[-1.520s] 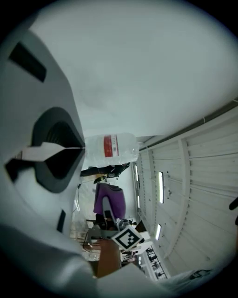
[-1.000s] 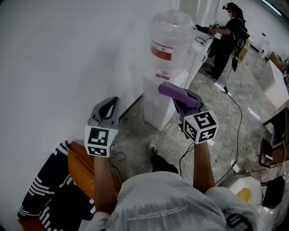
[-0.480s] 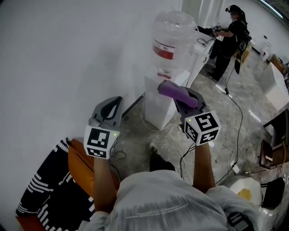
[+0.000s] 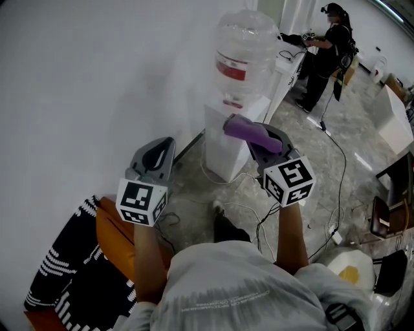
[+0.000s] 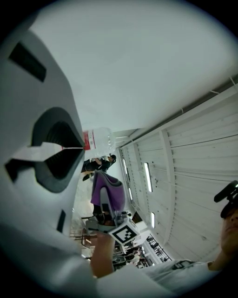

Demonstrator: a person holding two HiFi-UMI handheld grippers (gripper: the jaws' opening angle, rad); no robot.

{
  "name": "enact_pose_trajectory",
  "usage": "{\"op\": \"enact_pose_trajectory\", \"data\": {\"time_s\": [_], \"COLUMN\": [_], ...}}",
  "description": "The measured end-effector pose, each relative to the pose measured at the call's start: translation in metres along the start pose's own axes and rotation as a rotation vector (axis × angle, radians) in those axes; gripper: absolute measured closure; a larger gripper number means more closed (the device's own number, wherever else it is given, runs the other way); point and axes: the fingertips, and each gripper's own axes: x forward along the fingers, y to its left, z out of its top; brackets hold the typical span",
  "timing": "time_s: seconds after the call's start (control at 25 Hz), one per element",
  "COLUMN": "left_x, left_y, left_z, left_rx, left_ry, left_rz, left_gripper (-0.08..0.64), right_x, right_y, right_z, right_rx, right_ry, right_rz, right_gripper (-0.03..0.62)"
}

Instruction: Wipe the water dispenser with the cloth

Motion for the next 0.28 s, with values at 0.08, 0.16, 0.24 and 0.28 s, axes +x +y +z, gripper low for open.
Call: {"op": "enact_pose_trajectory", "data": {"time_s": [0.08, 0.16, 0.24, 0.28], "left_x": [-0.001, -0.001, -0.002, -0.002], "left_y": [0.001, 0.003, 0.004, 0.004], "left_z": [-0.004, -0.007, -0.011, -0.013], "left_rx": [-0.011, -0.018, -0.024, -0.027], "left_ry": [0.006, 0.011, 0.015, 0.018], "left_rz": [0.005, 0.008, 0.01, 0.011], "left_gripper": [0.541, 0.541, 0.541, 0.541], "right_x": [0.001, 0.002, 0.004, 0.005], "right_y": [0.0, 0.0, 0.001, 0.001], "right_z": [-0.002, -0.004, -0.007, -0.009], "right_rx": [0.005, 0.009, 0.009, 0.009], "right_ry": [0.001, 0.004, 0.008, 0.01], "right_rz": [0.004, 0.007, 0.009, 0.009], "right_gripper": [0.514, 0.514, 0.514, 0.514]}}
